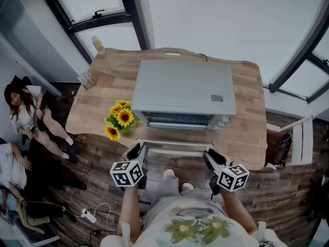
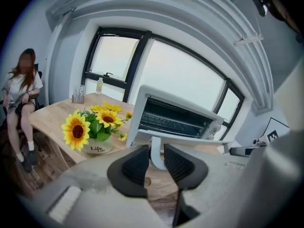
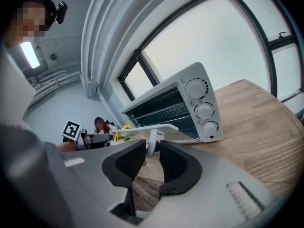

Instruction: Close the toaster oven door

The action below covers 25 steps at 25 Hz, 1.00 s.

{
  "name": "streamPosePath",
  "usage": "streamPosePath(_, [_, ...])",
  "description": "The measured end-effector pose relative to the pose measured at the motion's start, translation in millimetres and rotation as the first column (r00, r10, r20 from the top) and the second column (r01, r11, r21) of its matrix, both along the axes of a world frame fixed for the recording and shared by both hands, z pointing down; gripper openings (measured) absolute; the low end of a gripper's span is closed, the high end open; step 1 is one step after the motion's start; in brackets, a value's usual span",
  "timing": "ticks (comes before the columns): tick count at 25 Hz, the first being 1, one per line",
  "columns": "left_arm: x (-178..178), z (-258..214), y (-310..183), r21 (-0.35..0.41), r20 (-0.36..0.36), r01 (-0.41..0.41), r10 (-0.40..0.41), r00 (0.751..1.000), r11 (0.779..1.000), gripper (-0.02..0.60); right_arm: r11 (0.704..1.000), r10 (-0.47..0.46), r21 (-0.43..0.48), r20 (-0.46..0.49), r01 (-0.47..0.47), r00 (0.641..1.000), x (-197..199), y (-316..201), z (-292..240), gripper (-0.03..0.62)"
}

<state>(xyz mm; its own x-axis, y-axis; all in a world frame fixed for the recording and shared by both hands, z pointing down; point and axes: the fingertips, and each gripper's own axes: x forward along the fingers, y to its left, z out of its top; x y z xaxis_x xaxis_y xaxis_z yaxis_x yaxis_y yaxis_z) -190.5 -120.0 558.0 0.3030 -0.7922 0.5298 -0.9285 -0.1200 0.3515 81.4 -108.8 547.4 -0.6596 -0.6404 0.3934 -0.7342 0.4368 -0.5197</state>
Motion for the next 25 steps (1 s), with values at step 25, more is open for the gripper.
streamPosePath(25, [-2, -19, -24, 0.048, -0.042, 0.021, -0.019, 0.999, 0.999, 0.114, 1.0, 0.012, 0.021, 0.026, -0.013, 1.0, 0, -24, -20, 0.092])
